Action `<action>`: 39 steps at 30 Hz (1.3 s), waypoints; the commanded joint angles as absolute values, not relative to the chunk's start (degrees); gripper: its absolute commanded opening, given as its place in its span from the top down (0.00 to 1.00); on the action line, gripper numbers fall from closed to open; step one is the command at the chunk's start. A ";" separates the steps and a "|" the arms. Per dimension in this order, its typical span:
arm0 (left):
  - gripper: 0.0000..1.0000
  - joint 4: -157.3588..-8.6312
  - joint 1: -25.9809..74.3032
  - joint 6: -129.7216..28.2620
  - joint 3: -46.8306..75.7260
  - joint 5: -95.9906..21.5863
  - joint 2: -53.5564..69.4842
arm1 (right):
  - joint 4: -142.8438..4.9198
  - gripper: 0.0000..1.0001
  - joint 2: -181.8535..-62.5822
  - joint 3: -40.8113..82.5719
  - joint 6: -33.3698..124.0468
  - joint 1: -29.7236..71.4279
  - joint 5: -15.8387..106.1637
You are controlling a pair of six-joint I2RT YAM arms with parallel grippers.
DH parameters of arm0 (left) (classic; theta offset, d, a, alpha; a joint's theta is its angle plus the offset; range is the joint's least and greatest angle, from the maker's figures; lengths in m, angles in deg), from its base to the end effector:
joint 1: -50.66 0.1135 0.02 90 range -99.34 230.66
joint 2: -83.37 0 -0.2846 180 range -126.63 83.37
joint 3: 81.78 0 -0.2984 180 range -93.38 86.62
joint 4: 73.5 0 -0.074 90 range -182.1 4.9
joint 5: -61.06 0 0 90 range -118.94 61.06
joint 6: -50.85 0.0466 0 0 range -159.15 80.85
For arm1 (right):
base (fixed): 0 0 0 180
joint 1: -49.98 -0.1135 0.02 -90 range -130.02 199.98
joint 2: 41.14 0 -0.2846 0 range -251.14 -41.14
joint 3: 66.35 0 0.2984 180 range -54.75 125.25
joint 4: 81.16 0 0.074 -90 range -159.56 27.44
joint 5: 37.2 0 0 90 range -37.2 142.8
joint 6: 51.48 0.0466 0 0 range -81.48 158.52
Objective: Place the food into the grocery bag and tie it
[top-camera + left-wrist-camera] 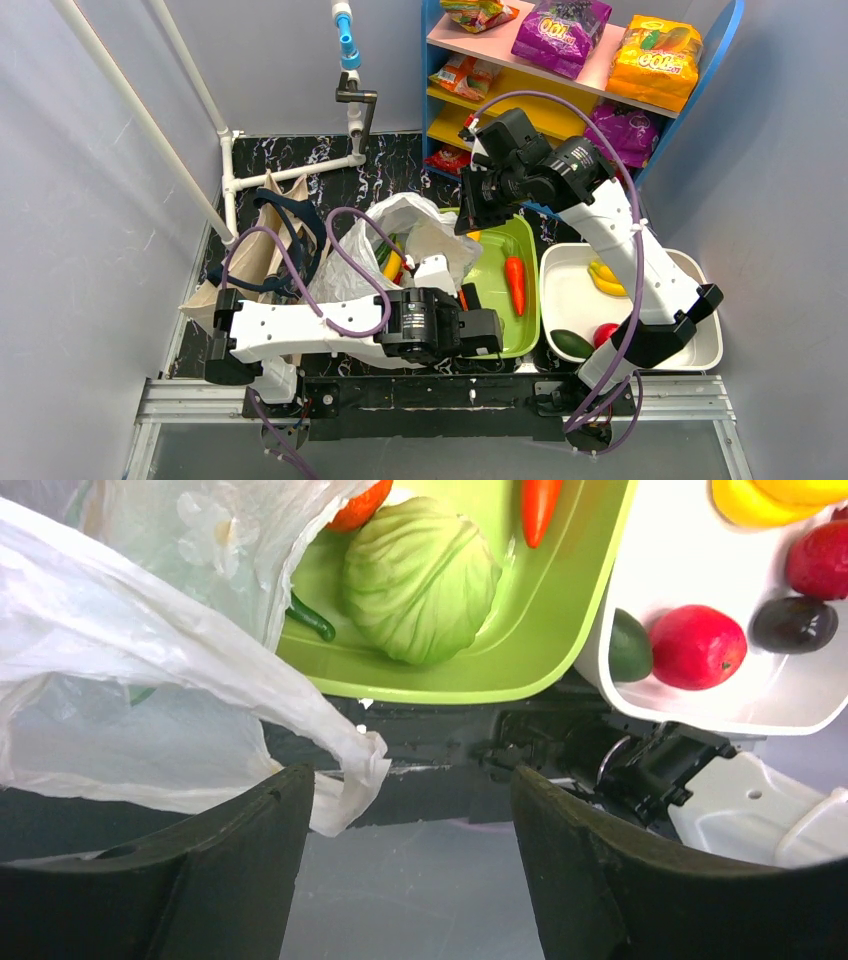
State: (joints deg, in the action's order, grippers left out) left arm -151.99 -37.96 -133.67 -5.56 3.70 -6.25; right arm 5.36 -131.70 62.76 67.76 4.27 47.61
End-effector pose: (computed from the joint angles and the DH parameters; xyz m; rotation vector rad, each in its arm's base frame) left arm 0.0337 -0.3558 0.3690 -0.2981 2.5122 -0.5951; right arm 0.2321 0.2440 0.4946 -0.4056 2.4954 0.6817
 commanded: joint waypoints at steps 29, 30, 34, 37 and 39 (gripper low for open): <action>1.00 -166.35 -38.11 -139.63 -3.41 18.36 8.12 | 2.99 0.99 -132.60 66.48 63.09 8.14 33.56; 1.00 -167.15 -38.03 -139.99 -2.98 18.94 10.07 | 2.59 0.99 -132.85 67.18 62.45 8.17 32.03; 1.00 -167.64 -38.06 -138.34 -0.49 21.04 19.07 | 1.59 0.99 -134.12 70.45 60.64 8.14 26.51; 1.00 -167.60 -38.07 -134.89 1.01 22.88 25.16 | 0.46 0.99 -135.03 71.99 60.41 8.14 22.79; 1.00 -167.32 -38.06 -131.80 1.90 23.64 28.78 | -1.03 0.99 -135.53 72.28 60.77 8.14 19.62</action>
State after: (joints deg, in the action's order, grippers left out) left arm -163.99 -37.96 -136.88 -0.30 17.91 23.65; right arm 3.15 -134.89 69.34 62.12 8.02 27.94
